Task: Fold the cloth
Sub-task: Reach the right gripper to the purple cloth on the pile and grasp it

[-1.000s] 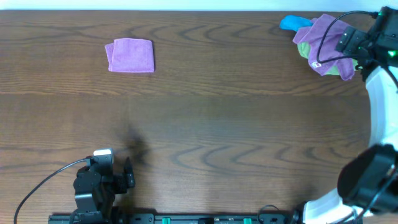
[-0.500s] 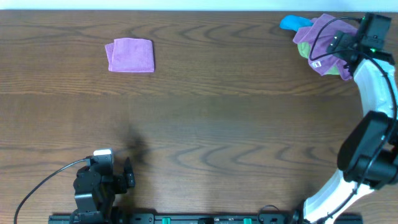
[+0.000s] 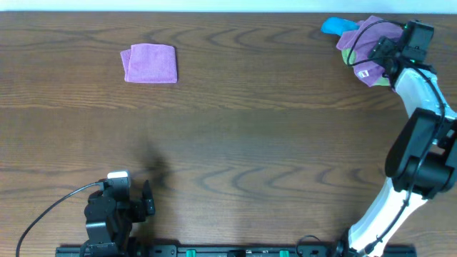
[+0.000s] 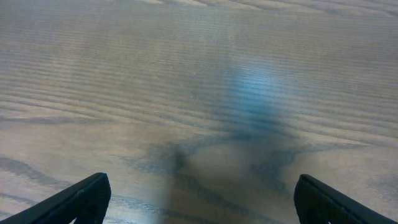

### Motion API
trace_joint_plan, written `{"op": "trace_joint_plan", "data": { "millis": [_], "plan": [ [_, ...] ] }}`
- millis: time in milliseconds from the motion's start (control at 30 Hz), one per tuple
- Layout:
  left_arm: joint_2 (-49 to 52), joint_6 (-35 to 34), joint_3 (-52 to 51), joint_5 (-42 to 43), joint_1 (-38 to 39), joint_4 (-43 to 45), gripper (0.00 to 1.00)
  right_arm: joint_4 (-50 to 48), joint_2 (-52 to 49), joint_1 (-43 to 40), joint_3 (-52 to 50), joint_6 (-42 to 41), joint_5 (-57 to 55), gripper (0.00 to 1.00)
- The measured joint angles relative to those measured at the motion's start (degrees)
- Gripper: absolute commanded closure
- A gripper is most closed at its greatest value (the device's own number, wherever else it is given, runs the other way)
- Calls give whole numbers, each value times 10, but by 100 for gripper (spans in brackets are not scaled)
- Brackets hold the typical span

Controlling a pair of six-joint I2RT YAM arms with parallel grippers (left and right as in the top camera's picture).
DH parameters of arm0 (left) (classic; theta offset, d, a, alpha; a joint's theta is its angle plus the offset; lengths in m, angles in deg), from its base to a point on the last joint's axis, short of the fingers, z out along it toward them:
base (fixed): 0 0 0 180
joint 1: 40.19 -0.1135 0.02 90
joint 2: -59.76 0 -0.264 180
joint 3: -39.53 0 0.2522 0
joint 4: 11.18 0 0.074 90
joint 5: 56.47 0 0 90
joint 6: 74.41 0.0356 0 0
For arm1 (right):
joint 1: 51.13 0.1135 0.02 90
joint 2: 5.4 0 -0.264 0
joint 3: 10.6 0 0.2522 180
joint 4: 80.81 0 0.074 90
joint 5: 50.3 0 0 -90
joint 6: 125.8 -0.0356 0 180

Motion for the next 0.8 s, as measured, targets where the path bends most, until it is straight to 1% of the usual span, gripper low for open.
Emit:
{"op": "trace_joint_plan", "data": {
  "millis": [67, 167, 233, 267, 333, 367, 400, 433, 467, 533, 567, 600, 667, 733, 800],
  "plan": [
    [0, 0, 0, 0, 0, 0, 5, -8, -6, 0, 0, -6, 2, 27],
    [0, 0, 0, 0, 0, 0, 4, -14, -10, 0, 0, -13, 5, 34],
    [0, 0, 0, 0, 0, 0, 4, -19, -12, 0, 0, -19, 7, 43],
    [0, 0, 0, 0, 0, 0, 5, -23, -13, 0, 0, -19, 8, 45],
    [0, 0, 0, 0, 0, 0, 5, -28, -16, 0, 0, -23, 11, 48],
    [0, 0, 0, 0, 0, 0, 5, -29, -17, 0, 0, -26, 12, 46],
    [0, 0, 0, 0, 0, 0, 5, -29, -19, 0, 0, -28, 12, 40],
    [0, 0, 0, 0, 0, 0, 5, -29, -20, 0, 0, -31, 12, 32],
    [0, 0, 0, 0, 0, 0, 5, -30, -21, 0, 0, -31, 12, 27],
    [0, 0, 0, 0, 0, 0, 5, -30, -25, 0, 0, -33, 13, 25],
    [0, 0, 0, 0, 0, 0, 5, -30, -27, 0, 0, -33, 14, 28],
    [0, 0, 0, 0, 0, 0, 4, -30, -29, 0, 0, -33, 15, 34],
    [0, 0, 0, 0, 0, 0, 5, -33, -35, 0, 0, -32, 16, 49],
    [0, 0, 0, 0, 0, 0, 5, -34, -42, 0, 0, -35, 17, 67],
    [0, 0, 0, 0, 0, 0, 5, -34, -45, 0, 0, -37, 19, 78]
  ]
}}
